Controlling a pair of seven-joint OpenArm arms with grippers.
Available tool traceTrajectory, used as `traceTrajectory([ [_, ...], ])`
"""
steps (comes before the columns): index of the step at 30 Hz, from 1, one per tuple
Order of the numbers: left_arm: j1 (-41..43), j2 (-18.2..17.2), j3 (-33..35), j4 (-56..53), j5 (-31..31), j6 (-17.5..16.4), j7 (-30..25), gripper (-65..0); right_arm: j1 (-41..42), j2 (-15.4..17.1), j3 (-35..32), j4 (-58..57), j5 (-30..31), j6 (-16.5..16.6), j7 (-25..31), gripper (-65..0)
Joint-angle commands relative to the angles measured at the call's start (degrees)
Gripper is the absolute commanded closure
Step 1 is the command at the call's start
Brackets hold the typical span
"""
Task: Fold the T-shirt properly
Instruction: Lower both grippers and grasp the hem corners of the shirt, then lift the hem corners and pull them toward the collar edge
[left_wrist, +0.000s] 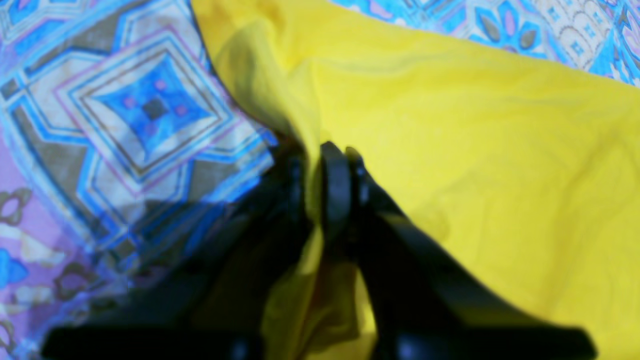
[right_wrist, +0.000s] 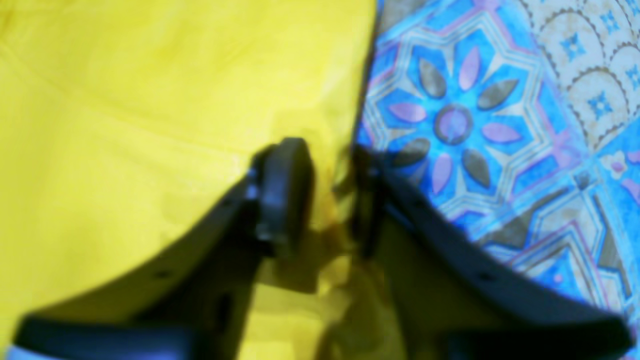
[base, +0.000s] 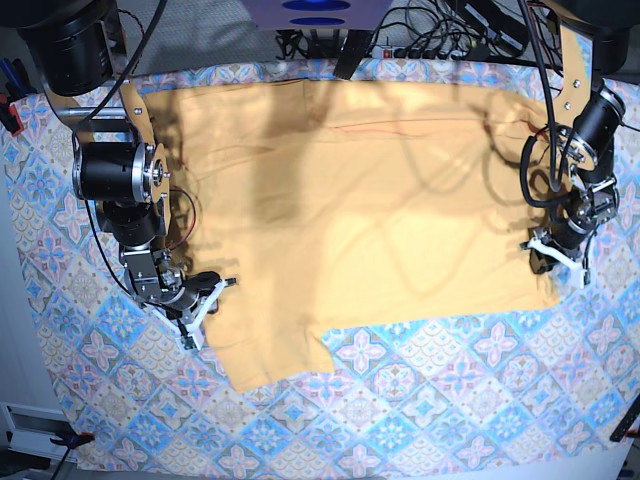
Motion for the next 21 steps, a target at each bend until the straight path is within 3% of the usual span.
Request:
traceTrajectory([
  [1, -0.3, 0.2, 0.1, -0.1, 2.0, -0.7, 3.4, -3.3, -0.4, -1.1, -0.2, -0.6, -0.6, 3.4, -5.1, -10.5],
  [12, 0.0, 0.0, -0.3, 3.7, 1.0, -0.7, 1.9, -3.0, -0.5, -0.9, 0.4, -0.5, -0.5, 3.1, -4.8, -7.9],
  [15, 0.6, 0.1, -0.3, 7.1, -2.1, -0.7, 2.1, -3.0, -1.1, -0.9, 0.5, -0.5, -0.3, 3.1, -4.9, -4.4],
  [21, 2.8, -0.3, -0.3, 10.0, -7.8, -0.7, 3.5, -3.0, -2.2, -0.9, 0.5, -0.4, -0.2, 3.1, -4.6, -3.8],
])
